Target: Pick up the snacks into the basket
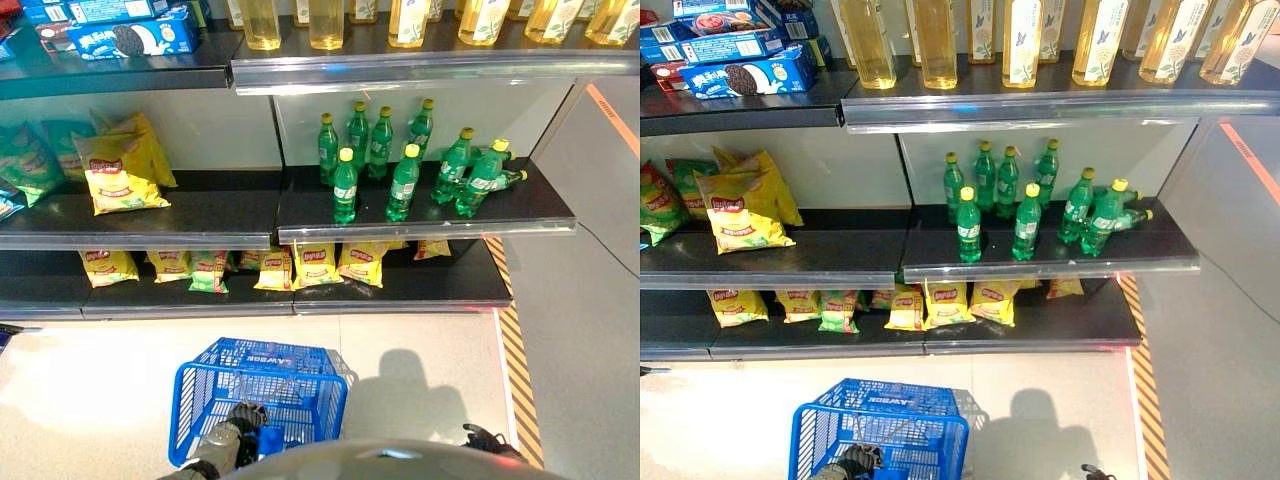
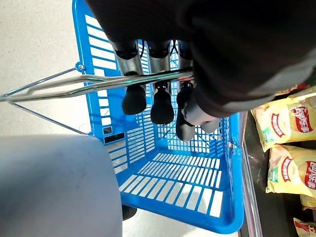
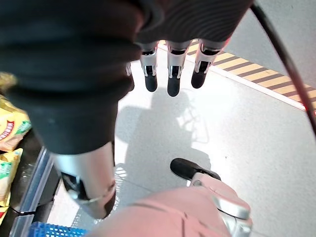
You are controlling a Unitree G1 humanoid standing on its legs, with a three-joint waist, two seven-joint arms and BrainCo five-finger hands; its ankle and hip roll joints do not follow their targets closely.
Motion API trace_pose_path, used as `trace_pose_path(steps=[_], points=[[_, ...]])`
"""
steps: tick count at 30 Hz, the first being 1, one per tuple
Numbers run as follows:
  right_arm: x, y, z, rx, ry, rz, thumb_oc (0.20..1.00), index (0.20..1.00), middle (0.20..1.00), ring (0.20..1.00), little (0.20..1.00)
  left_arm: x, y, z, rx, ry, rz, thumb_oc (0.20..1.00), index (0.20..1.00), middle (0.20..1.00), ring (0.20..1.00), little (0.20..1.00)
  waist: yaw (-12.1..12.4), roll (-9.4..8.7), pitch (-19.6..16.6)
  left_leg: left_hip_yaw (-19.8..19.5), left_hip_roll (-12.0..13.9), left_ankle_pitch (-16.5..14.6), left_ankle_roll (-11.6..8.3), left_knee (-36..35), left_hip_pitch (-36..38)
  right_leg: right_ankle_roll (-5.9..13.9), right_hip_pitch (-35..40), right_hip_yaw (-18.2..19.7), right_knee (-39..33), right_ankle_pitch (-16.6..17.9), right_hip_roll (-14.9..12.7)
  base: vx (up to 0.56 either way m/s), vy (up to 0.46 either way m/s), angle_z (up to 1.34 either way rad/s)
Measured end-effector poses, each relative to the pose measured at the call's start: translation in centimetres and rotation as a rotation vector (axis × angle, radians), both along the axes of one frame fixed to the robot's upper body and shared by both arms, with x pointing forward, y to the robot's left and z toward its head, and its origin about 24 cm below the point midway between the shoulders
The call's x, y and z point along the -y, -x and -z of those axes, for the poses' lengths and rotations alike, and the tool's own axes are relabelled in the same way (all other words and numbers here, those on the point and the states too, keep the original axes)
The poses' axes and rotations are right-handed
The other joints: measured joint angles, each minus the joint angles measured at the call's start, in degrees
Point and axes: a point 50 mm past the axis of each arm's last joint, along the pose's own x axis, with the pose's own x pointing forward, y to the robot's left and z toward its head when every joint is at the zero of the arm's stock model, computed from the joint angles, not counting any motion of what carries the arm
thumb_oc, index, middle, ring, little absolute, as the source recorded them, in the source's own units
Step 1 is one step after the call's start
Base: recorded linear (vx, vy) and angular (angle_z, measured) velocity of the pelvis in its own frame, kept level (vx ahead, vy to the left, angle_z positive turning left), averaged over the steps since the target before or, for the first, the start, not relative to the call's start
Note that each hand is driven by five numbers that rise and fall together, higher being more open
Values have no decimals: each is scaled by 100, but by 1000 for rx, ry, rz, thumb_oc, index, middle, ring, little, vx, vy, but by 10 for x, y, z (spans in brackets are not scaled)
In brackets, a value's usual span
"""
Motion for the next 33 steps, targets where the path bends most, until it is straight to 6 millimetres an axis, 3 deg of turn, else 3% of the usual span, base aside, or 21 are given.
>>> trace_pose_path(steps=[5,8,11,14,16,17,18,22,33], points=[[-1,-4,-1,15,-4,-3,1000,1000,1000,1000,1000,-1,2,0,3,2,-18,200,200,200,200,200,3,-12,5,-14,-9,-1,0,-2,2,1,13,-20,-6,-1,-7,35,12,2],[-6,-32,-14,205,-50,21,1000,1000,1000,1000,1000,0,0,-4,59,25,-66,200,200,200,200,200,-12,-12,29,-7,-14,-1,0,-2,-4,2,-1,-17,-8,0,-11,-7,12,-2],[-18,-89,-60,609,-158,52,1000,1000,1000,1000,1000,2,-7,-19,208,85,-140,200,200,200,200,200,-127,-44,98,2,-35,0,2,-2,-5,10,-13,-8,-2,4,-40,-12,21,-2],[-14,-114,-78,733,-175,81,1000,1000,1000,1000,1000,1,-13,-23,246,94,-155,200,200,200,200,200,-124,-71,114,7,-48,0,2,-2,-10,14,-33,-5,32,2,-39,-24,48,0],[-7,-146,-123,939,-181,44,1000,1000,1000,1000,1000,-5,-34,-46,390,103,-173,200,200,200,200,200,-100,-78,267,10,-51,33,40,-1,-119,39,-254,-2,317,-87,-59,-8,18,-1],[-7,-146,-123,939,-181,44,1000,1000,1000,1000,1000,-5,-34,-46,390,103,-173,200,200,200,200,200,-100,-78,267,10,-51,33,40,-1,-119,39,-254,-2,317,-87,-59,0,0,0],[-4,-165,-152,1087,-173,19,1000,1000,1000,1000,1000,-12,-52,-66,523,111,-187,200,200,200,200,200,-96,-137,345,5,-50,62,53,1,-159,46,-306,-2,365,-92,-69,53,20,2],[-5,-176,-173,1182,-184,10,1000,1000,1000,1000,1000,-18,-72,-91,649,112,-182,200,200,200,200,200,-47,-263,329,-7,-76,58,57,-2,-97,69,-208,-17,270,-94,-94,42,20,6],[-12,-181,-178,1196,-211,-13,1000,1000,1000,1000,1000,-12,-86,-111,750,146,-192,200,200,200,200,200,23,-296,354,0,-89,58,58,-1,-86,75,-152,-43,192,-30,-123,3,19,-1]])
